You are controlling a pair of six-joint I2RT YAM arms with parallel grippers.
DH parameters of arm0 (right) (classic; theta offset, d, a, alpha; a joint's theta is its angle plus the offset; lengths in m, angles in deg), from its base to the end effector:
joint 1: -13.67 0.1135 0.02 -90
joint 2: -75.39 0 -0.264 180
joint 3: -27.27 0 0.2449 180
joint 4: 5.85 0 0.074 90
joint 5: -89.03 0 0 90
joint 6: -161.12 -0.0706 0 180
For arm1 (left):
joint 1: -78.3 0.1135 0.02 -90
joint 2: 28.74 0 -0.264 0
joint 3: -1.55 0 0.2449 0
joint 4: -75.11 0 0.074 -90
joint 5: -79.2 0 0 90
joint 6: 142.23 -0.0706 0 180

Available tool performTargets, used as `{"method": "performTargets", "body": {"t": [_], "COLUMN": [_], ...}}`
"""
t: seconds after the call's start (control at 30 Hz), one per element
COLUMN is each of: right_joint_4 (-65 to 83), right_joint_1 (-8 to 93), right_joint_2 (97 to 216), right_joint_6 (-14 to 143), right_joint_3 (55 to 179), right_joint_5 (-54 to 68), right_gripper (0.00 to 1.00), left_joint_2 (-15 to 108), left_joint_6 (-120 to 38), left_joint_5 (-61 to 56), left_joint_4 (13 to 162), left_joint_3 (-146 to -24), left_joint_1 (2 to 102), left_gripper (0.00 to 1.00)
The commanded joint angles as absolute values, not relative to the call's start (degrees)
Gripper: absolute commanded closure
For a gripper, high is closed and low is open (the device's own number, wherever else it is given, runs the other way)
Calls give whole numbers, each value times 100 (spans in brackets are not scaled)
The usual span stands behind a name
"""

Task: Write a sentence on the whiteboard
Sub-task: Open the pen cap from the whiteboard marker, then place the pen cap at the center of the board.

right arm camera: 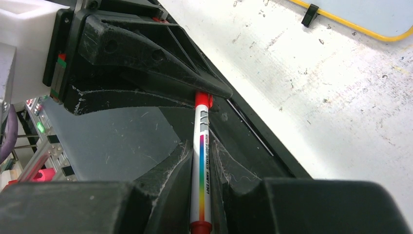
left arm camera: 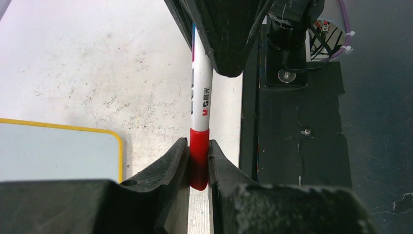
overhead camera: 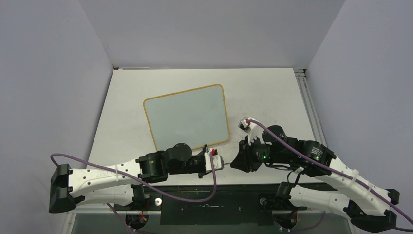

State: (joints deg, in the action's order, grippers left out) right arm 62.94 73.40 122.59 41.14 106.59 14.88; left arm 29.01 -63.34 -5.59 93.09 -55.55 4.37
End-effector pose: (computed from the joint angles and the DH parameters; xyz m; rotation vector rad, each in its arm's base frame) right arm 0.0649 0.1495 0.3527 -0.7904 2.3120 1.1039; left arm 0.0660 -0.2523 0.2879 1.3867 1.4165 -0.8185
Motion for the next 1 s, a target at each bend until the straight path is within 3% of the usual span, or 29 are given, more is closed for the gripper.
{"method": "performTargets", "body": {"t": [0.0,0.67,0.97], "right_joint_4": [6677,6904,6730], "right_joint_1": [7377,7379,7379], "right_joint_2": [11894,11931,12078], "right_joint_6": [4203,4239,4074], "right_joint_3": [11282,11259,10975], "right_joint_5": [1553,1390,235], "right_gripper": [95,95,95], "left_joint_2": [2956,2680,2563], "left_joint_6": [-6309,-6252,-5906], "left_joint_5": [-1456,-1503,-1499], "left_joint_4": [10967,10925,10855], "left_joint_3": [-5262,-5192,-5304], "left_joint_1": [587,579,596], "left_gripper": [100,100,100]}}
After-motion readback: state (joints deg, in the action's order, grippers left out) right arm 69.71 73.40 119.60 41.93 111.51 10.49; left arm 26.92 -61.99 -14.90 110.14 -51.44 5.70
